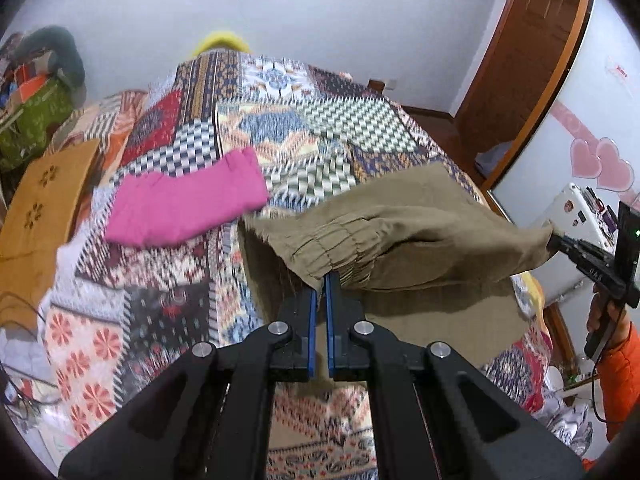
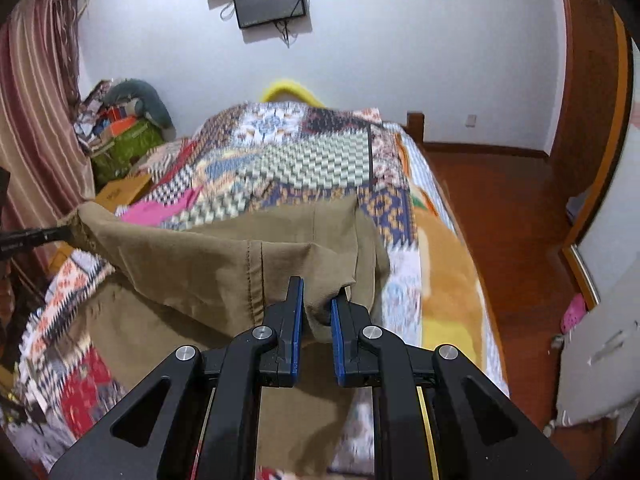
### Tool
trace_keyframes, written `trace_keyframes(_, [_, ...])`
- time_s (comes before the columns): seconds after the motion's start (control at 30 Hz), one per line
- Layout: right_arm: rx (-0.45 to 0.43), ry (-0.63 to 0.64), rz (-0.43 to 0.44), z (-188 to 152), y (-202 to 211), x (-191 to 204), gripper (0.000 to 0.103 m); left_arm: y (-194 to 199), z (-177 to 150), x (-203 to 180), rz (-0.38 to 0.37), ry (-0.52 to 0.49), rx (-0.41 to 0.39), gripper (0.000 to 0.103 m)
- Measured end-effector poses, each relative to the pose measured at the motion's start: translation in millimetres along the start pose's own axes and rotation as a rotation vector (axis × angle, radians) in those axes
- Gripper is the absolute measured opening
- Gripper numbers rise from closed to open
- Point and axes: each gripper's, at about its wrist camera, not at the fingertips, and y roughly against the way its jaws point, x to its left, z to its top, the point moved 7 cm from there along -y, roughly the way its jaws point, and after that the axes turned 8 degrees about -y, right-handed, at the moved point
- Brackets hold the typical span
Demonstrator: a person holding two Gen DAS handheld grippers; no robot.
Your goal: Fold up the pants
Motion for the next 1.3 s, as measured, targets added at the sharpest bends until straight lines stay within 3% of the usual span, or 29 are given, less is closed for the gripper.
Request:
trace_keyframes(0.23, [0.096, -0.032, -0.017, -49.8, -8.7, -12.5, 0.010, -13.6, -42.0, 2.8, -0.017, 0.043, 0.070, 0.004])
trace_keyframes(0.53, [0.161, -0.082, -0.044, -80.8, -6.1, -32.6, 0.010, -6.1, -66.9, 7.6, 0.039, 0.038, 0.094, 0.004])
trace_keyframes(0.7, [0.168, -0.055, -0.081, -83.2, 4.4, -36.6, 0.010, 17.4, -52.6, 9.1, 0.049, 0.045, 0.025, 0.004])
trace_keyframes(0.9, [0.115, -0.039, -0.100, -62.2, 22.1, -35.5, 0.011, 23.0, -23.4, -12.5, 0.036, -0.016, -0.008, 0.007])
trace_keyframes(1.03, [0.076, -0.037, -0.059, -43.8, 27.8, -22.7, 0.013, 3.0, -19.2, -30.5, -0.001, -0.043, 0.024, 0.009])
trace_keyframes(1.13, [0.071, -0.001, -0.025, -38.0, 17.8, -4.5, 0.023, -17.8, -23.8, -41.3, 0.002, -0.070, 0.068, 0.010])
trace_keyframes(1.3, [0.155, 0.042, -0.003, -56.1, -20.7, 12.5, 0.026, -39.2, -43.3, -45.5, -0.001, -0.082, 0.126, 0.013])
